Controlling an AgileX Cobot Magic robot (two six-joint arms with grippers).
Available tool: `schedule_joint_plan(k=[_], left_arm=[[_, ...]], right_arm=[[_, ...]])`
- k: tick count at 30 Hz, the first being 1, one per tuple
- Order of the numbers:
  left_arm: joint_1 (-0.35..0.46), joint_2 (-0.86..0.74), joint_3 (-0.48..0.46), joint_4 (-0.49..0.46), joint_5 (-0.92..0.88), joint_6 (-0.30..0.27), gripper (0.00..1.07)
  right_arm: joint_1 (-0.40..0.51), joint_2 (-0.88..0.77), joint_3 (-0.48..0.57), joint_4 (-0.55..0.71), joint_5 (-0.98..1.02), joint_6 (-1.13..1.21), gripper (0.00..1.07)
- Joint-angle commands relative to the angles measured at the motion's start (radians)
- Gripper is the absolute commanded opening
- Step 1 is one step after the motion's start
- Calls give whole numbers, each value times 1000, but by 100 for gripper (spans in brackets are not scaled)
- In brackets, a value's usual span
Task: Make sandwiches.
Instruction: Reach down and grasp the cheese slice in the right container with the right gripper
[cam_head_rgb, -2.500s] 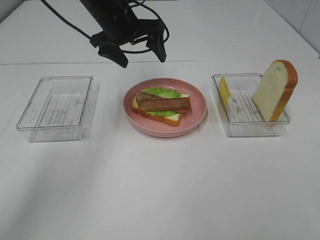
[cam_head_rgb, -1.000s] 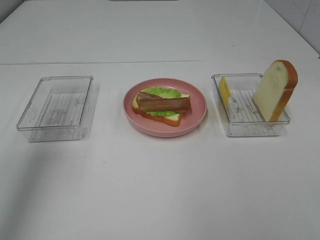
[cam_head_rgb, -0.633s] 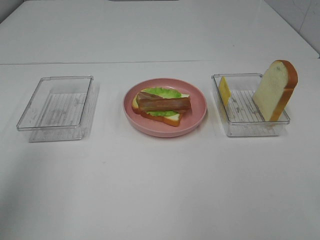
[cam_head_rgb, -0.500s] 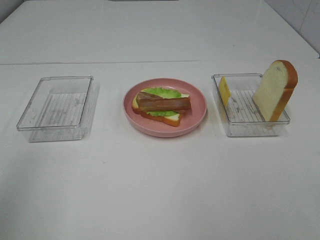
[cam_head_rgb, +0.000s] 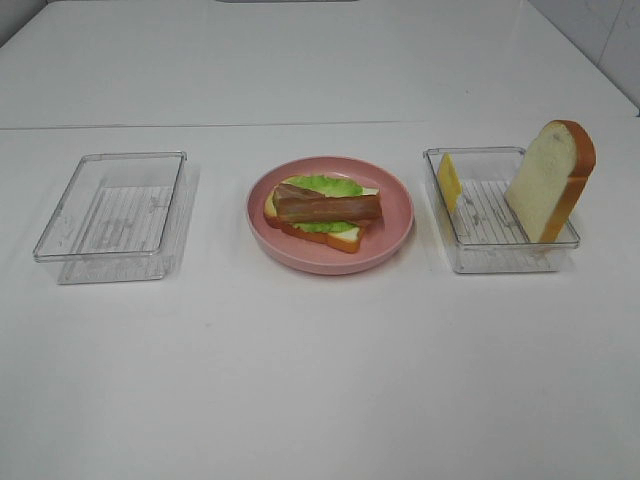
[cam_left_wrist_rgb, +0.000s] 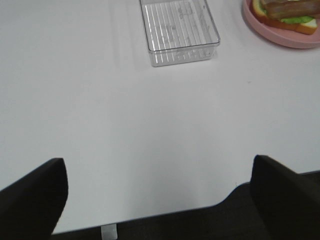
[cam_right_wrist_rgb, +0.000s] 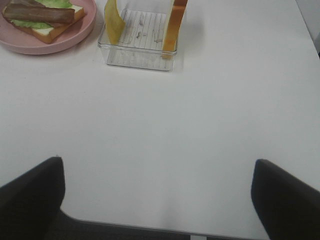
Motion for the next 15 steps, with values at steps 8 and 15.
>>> schedule_joint_plan(k=[8, 15], left_arm=[[3, -144, 102, -66, 53, 91, 91], [3, -144, 140, -86, -24, 117, 91]], right_arm=[[-4, -34, 1, 5, -2, 2, 99], [-4, -34, 1, 5, -2, 2, 99]])
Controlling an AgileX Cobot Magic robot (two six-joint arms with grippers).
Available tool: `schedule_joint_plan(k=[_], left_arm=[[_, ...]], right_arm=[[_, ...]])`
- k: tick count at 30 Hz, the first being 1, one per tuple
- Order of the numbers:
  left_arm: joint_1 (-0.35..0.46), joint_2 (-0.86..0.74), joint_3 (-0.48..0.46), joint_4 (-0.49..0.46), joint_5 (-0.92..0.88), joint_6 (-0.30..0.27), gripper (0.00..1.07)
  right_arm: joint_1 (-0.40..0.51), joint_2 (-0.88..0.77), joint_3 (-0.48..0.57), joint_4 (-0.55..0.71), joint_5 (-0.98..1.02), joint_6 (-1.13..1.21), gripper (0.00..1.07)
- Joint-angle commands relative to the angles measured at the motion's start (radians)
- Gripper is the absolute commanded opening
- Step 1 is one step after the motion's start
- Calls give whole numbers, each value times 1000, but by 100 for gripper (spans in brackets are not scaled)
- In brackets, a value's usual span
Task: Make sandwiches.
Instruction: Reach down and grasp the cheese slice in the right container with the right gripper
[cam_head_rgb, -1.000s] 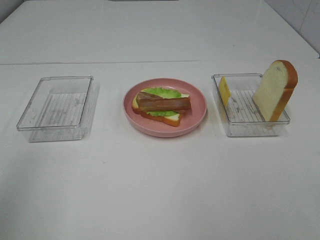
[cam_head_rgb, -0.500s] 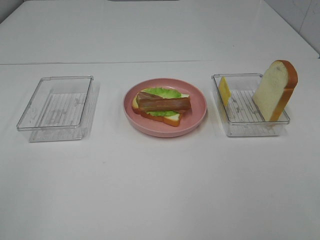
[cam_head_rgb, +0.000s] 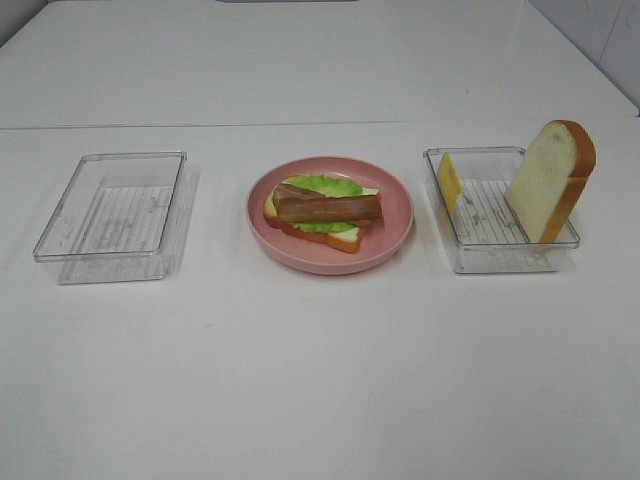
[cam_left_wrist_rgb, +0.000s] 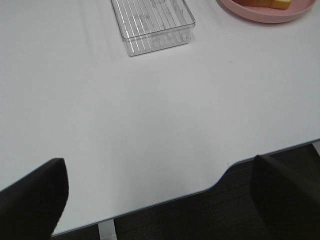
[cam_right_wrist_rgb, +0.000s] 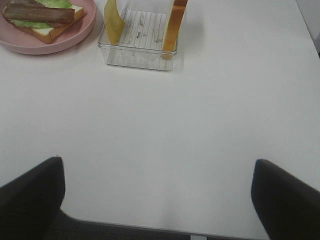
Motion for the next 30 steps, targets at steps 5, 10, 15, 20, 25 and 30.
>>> schedule_joint_plan(k=[5, 10, 15, 20, 25, 30], left_arm=[[3, -10, 25, -40, -100, 26, 91], [3, -7, 54, -77, -146, 54, 91], [3, -8, 54, -81, -146, 59, 91], [3, -8, 54, -81, -146, 59, 91], [3, -8, 54, -81, -146, 59, 91], [23, -10, 54, -83, -146, 59, 91]], right_arm=[[-4, -34, 1, 5, -2, 2, 99], [-4, -34, 1, 5, -2, 2, 99], [-4, -34, 1, 5, -2, 2, 99], [-4, -34, 1, 5, -2, 2, 99], [-4, -34, 1, 5, -2, 2, 99], [-4, -34, 1, 5, -2, 2, 99]])
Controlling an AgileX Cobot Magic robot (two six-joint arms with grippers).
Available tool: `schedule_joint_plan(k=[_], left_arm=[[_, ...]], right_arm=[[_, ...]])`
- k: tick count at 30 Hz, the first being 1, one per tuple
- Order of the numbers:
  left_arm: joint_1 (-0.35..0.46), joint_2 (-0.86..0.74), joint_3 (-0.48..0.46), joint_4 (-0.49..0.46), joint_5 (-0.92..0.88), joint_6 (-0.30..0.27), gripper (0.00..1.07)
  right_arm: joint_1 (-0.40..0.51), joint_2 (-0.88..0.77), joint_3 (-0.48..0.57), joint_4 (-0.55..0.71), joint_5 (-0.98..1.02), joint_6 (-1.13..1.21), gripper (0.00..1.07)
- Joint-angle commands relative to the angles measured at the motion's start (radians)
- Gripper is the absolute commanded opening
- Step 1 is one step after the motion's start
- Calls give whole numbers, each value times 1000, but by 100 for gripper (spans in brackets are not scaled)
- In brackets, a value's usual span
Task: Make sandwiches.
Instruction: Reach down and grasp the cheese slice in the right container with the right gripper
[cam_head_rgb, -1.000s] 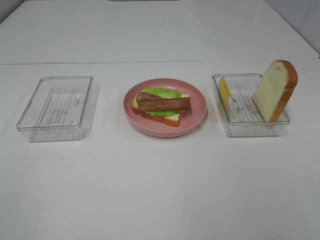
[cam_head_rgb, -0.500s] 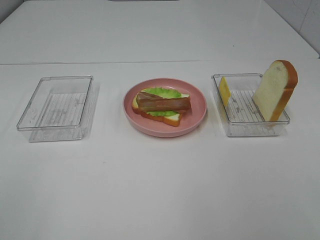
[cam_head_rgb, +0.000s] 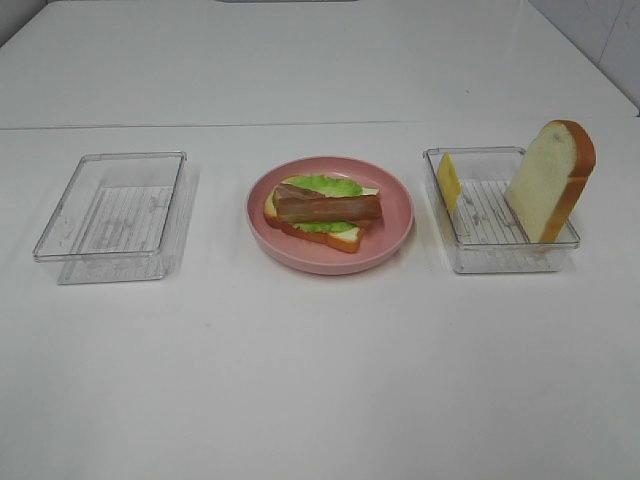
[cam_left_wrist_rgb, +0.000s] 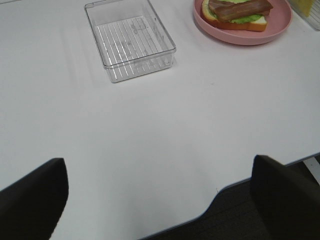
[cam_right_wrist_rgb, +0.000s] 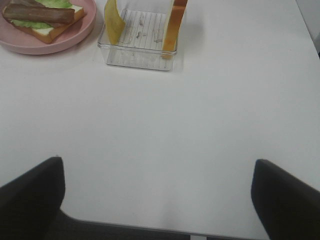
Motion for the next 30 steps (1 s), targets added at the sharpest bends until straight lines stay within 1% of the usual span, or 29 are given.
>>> schedule_joint_plan(k=[1, 2, 3, 5, 6, 7, 9, 10, 13, 30], left_arm=[[20, -10, 3, -13, -18, 3, 91], [59, -16, 3, -12, -18, 3, 91], [59, -16, 3, -12, -18, 3, 91], [124, -51, 3, -12, -18, 3, 91], [124, -51, 3, -12, -18, 3, 91], [155, -88, 3, -12, -18, 3, 91], [171, -110, 3, -12, -18, 3, 91], [196, -121, 2, -12, -15, 3, 91], [209, -119, 2, -13, -18, 3, 91], [206, -111, 2, -13, -18, 3, 91]], right_arm=[[-4, -34, 1, 5, -2, 2, 99], [-4, -34, 1, 5, -2, 2, 99], [-4, -34, 1, 5, -2, 2, 99], [-4, -34, 1, 5, -2, 2, 99], [-4, -34, 1, 5, -2, 2, 99], [-4, -34, 1, 5, -2, 2, 99], [-4, -34, 1, 5, -2, 2, 99], [-4, -34, 1, 5, -2, 2, 99], [-4, -31, 1, 5, -2, 2, 99], [-4, -27, 1, 5, -2, 2, 99]])
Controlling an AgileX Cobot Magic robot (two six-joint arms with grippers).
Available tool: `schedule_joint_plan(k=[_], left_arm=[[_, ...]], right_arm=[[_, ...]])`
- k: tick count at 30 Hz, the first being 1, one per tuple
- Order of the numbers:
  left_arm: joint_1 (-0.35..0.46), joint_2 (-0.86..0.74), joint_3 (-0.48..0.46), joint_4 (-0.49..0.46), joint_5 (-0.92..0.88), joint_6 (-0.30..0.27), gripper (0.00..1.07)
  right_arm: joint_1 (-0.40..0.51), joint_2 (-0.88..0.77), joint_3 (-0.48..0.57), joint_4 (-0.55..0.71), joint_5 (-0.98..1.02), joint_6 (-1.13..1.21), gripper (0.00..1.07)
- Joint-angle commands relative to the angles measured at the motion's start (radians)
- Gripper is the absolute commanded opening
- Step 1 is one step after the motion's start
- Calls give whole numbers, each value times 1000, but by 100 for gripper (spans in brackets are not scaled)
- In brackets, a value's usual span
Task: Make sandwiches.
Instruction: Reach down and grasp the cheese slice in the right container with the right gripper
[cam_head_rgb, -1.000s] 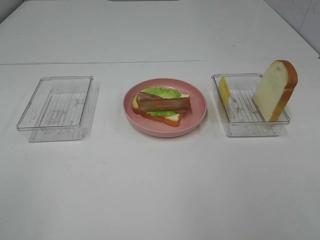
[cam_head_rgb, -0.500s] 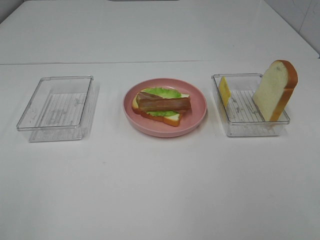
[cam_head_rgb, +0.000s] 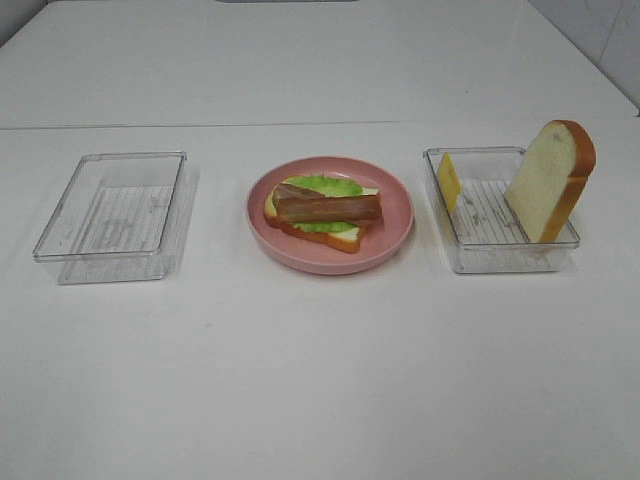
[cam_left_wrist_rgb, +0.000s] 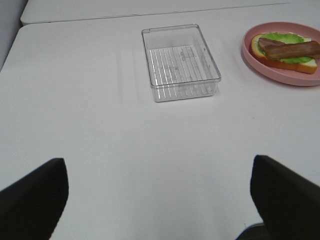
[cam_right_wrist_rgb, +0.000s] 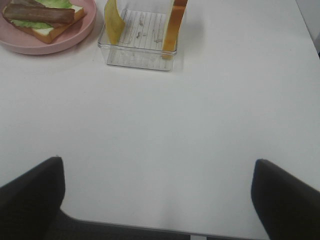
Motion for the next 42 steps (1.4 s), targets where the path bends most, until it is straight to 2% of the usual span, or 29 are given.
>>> schedule_joint_plan(k=[1, 27, 37, 39, 41, 42], left_arm=[[1, -12, 2, -9, -4, 2, 91], [1, -12, 2, -9, -4, 2, 91], [1, -12, 2, -9, -4, 2, 91], [1, -12, 2, -9, -4, 2, 91], [1, -12, 2, -9, -4, 2, 91], [1, -12, 2, -9, -4, 2, 91]], right_arm=[[-4, -27, 1, 5, -2, 2, 99], [-4, -19, -11, -7, -6, 2, 99], [-3, 255, -67, -73, -177, 4, 99], [-3, 396, -74, -69, -278, 16, 99], [-3, 428, -81, -69, -288, 21, 99], [-3, 513, -107, -69, -290, 26, 99]])
